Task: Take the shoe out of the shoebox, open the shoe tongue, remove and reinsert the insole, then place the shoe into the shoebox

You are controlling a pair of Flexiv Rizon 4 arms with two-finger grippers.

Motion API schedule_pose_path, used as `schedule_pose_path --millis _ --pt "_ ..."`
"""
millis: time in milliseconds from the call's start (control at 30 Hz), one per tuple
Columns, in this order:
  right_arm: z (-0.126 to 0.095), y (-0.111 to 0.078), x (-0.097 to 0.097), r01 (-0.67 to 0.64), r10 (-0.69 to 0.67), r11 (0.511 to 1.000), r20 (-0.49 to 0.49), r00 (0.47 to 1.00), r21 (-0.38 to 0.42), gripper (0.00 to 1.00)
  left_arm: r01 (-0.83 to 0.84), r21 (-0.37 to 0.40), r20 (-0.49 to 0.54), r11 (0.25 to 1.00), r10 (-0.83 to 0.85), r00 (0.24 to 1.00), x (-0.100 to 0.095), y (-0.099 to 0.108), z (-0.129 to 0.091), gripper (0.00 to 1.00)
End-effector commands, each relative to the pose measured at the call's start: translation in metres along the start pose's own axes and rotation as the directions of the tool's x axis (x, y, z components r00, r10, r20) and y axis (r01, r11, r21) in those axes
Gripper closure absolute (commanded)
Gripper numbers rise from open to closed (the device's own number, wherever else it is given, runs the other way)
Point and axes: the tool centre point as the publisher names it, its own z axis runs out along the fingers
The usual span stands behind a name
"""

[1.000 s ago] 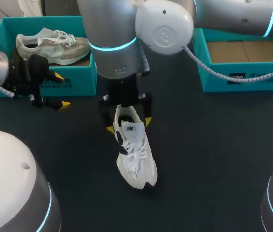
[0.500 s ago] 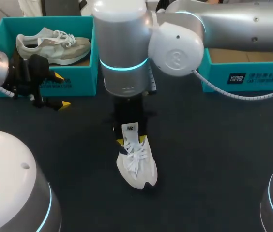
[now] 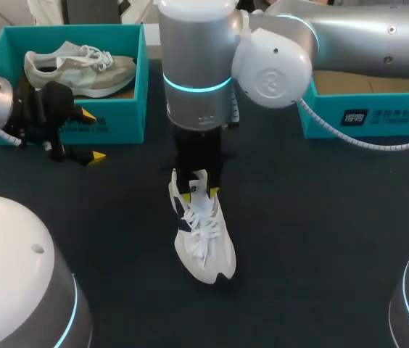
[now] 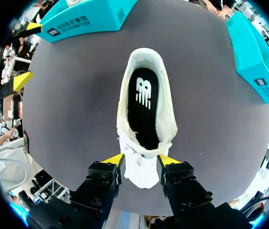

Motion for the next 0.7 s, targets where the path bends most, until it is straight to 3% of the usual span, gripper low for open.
schedule_pose_path --millis 33,333,467,700 --pt "0.003 0.006 -0.001 0.023 -0.023 1.0 -0.011 1.0 -0.006 0.61 0.0 -0.004 0.0 1.0 0.0 1.0 0.0 -0.001 -0.001 0.0" --pt "-0.001 0.008 -0.003 0.041 -0.041 0.999 0.004 0.999 -0.022 0.69 0.0 -0.004 0.0 1.0 0.0 1.0 0.0 -0.001 -0.001 0.0" --pt "-0.004 0.003 -0.004 0.034 -0.034 0.999 -0.001 0.999 -0.021 0.63 0.0 -0.004 0.0 1.0 0.0 1.0 0.0 -0.001 -0.001 0.0" --pt "0.018 0.018 -0.003 0.057 -0.06 0.997 -0.062 0.996 -0.057 0.7 0.0 -0.004 0.0 1.0 0.0 1.0 0.0 -0.001 -0.001 0.0"
